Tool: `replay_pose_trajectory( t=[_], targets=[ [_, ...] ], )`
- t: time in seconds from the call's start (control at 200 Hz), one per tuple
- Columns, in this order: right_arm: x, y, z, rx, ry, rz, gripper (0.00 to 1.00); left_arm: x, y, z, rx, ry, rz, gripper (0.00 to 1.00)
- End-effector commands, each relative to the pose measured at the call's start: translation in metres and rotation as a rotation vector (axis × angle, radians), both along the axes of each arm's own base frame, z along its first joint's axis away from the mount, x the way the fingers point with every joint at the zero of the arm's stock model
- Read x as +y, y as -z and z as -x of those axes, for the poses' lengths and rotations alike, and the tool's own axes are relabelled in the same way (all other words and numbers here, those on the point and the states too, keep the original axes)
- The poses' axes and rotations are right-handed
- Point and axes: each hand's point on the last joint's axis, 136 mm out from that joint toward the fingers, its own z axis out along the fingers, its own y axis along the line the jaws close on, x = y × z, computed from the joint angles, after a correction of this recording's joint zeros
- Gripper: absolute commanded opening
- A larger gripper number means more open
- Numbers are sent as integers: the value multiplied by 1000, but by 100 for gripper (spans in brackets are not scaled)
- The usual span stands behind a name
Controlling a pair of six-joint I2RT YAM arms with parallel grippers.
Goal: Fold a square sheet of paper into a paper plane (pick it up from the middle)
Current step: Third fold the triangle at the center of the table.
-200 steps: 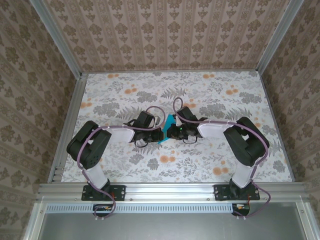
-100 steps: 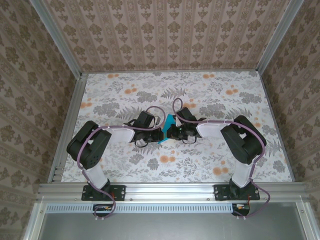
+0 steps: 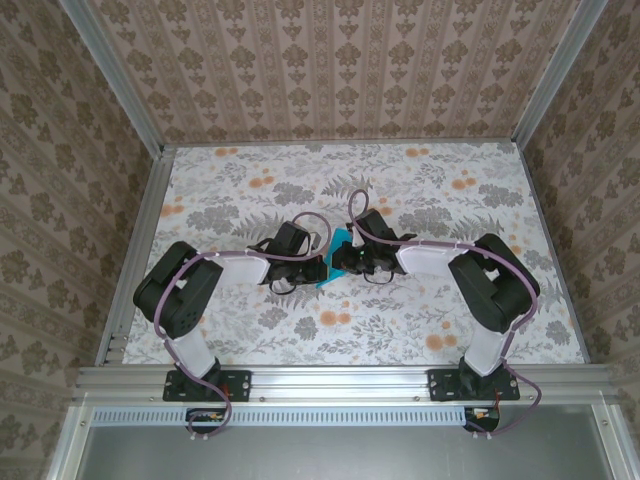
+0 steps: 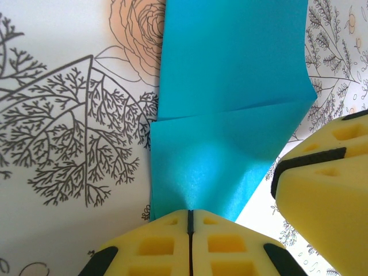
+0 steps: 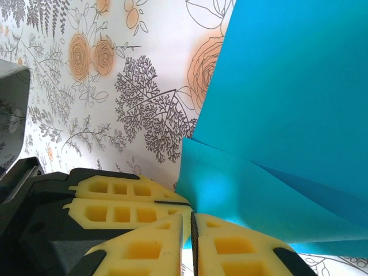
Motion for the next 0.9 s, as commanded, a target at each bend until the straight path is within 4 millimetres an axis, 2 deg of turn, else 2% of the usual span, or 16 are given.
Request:
replay_pose_trajectory(
  t=[0.0, 0.4, 0.895],
  targets=[
    [-3, 9, -3, 31, 38, 14, 13, 15, 21, 8, 54, -28, -94, 7],
    [-22, 33, -2, 76, 103, 90, 13, 16, 21, 7, 53, -35, -104, 7],
    [-37, 41, 2, 114, 162, 139, 13, 14, 17, 3, 42, -41, -100, 8]
  ],
)
